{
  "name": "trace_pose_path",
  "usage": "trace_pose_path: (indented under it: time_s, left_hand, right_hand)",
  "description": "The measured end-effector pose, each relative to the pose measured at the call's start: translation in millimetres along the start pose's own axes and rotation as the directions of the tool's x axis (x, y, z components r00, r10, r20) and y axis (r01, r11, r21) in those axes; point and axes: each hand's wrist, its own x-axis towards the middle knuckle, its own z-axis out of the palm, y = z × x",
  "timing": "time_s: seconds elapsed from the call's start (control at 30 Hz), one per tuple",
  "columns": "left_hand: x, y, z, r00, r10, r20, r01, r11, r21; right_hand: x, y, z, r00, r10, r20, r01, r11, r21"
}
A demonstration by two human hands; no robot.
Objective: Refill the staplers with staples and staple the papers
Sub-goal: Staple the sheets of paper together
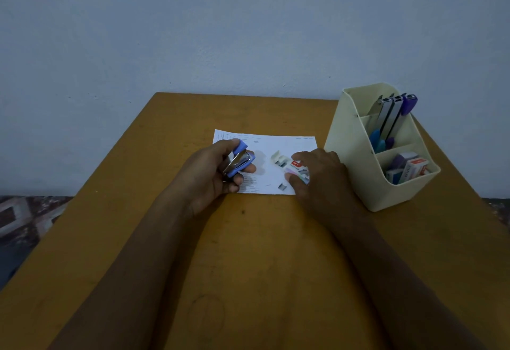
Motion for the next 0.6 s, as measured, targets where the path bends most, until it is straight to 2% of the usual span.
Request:
trace_pose_path:
  time_s: [0.2, 0.3, 0.37, 0.47, 0.53, 0.6]
  left_hand:
    - [3, -3, -4, 1.0, 0.01, -0.008, -0.01, 1.0, 0.009]
    - [4, -3, -5, 1.0, 0.004, -0.003, -0.004, 1.0, 0.013]
    - [4, -2, -6, 1.0, -0.002, 0.0, 0.002, 1.0, 0.015]
    - [3, -2, -6, 1.0, 0.001, -0.009, -0.001, 1.0, 0.026]
    - [3, -2, -6, 1.0, 0.003, -0.011, -0.003, 1.0, 0.027]
    - [2, -1, -6, 1.0, 0.0, -0.012, 0.0, 1.0, 0.03]
  right_hand:
    - [-1, 1, 5, 0.991, 0.076, -0.111, -0.082, 0.996, -0.046]
    - [0, 1, 4, 0.991, 0.027, -0.128, -0.031, 0.999, -0.033]
    - [2, 0, -2, 0.991, -0.066, -0.114, 0.069, 0.997, 0.024]
    - [0, -4, -11, 0.977, -0.199, 0.08, 0.194, 0.978, 0.071]
    - [-3, -6, -10, 0.944, -0.247, 0.22, 0.247, 0.969, 0.027]
    - [-3, -6, -7, 0.928, -0.267, 0.259, 0.275, 0.961, 0.005]
